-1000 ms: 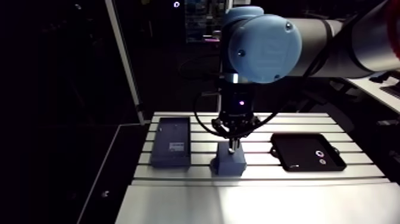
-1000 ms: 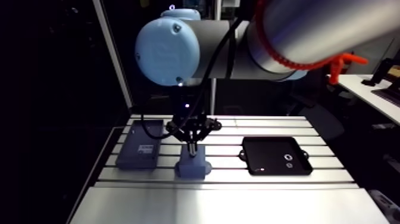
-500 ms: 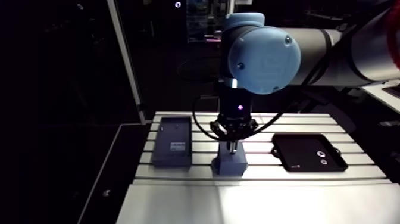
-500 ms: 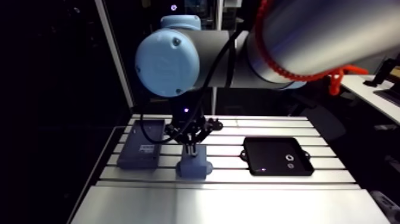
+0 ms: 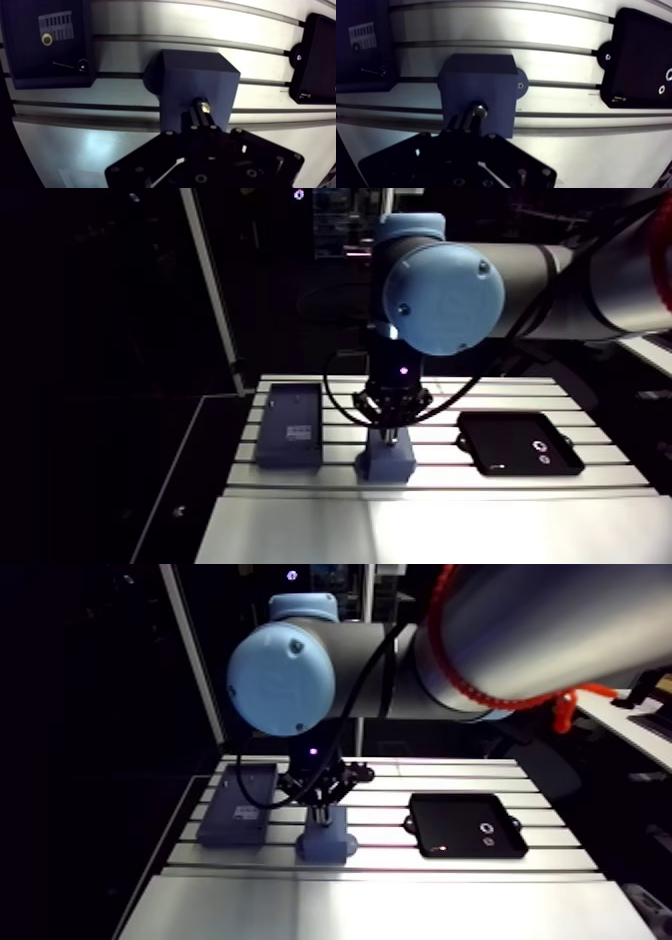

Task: Pick up the M10 bolt and insert it into the hex recess until seated.

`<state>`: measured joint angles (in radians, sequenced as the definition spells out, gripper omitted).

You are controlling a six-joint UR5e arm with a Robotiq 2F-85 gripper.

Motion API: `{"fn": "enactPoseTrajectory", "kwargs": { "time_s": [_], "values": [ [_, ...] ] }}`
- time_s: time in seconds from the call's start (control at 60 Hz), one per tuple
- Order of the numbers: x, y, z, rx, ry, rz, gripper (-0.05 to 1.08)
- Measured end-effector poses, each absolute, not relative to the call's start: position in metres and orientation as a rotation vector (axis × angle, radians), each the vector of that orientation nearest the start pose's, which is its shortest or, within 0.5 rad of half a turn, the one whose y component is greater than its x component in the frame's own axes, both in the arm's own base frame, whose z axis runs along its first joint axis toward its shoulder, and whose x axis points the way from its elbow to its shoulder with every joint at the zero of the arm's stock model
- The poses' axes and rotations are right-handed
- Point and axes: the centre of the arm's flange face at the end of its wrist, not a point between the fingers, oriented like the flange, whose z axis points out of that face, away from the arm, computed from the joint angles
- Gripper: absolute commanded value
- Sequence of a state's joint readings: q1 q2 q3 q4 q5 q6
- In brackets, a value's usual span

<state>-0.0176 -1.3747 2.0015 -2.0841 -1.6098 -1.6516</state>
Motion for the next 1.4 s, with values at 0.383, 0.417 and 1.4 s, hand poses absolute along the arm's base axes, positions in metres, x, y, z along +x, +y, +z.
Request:
{"fn": "enactPoseTrajectory", "kwargs": {
  "time_s": [0.383, 0.417, 1.4],
  "values": [
    [-0.4912, -0.1205, 0.2353, -0.117, 3.019, 0.049, 1.08],
    [-0.4913, -0.1205, 0.2350, -0.120, 3.018, 0.049, 1.08],
    [-0.4920, -0.1207, 0.2307, -0.156, 3.009, 0.046, 1.08]
  ]
}}
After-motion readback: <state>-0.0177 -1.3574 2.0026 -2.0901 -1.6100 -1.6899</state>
